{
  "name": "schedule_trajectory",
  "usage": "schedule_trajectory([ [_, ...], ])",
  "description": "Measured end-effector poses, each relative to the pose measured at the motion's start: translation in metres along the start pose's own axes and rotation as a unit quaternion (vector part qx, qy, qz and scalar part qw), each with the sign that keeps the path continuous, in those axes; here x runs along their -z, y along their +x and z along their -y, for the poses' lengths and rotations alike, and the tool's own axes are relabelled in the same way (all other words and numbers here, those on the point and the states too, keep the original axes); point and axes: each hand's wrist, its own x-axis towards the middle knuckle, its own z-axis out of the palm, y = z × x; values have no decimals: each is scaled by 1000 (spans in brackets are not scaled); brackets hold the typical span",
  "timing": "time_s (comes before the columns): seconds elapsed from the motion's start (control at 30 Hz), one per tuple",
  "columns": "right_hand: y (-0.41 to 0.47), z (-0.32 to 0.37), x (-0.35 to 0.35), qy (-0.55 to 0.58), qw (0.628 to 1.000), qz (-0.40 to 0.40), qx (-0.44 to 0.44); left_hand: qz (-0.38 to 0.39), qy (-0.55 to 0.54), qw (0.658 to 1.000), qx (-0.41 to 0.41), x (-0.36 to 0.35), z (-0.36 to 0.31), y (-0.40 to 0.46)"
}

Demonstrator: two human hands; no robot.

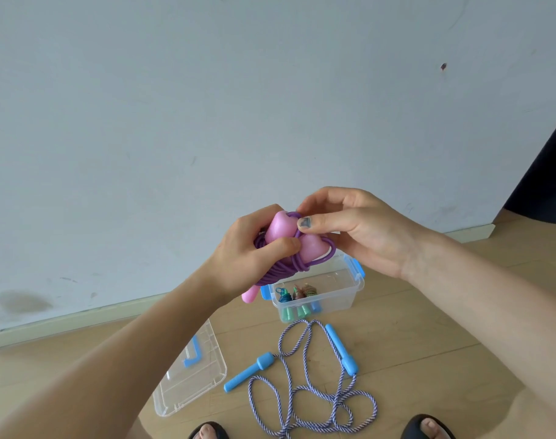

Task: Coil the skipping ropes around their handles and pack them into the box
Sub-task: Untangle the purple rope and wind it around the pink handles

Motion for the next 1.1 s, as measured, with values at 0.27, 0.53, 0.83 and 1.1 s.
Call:
schedule_trajectory([
  [0.27,2,3,3,34,996,67,-54,27,-115,989,90,-4,-12,0],
  [0.53,-4,9,6,3,992,115,-61,57,-133,988,60,-2,-14,-2],
  [0.83,-12,8,5,-14,994,104,-27,78,-219,967,101,-4,-12,-3],
  [1.1,-16,3,6,-33,993,111,-2,60,-199,976,70,-1,-10,0],
])
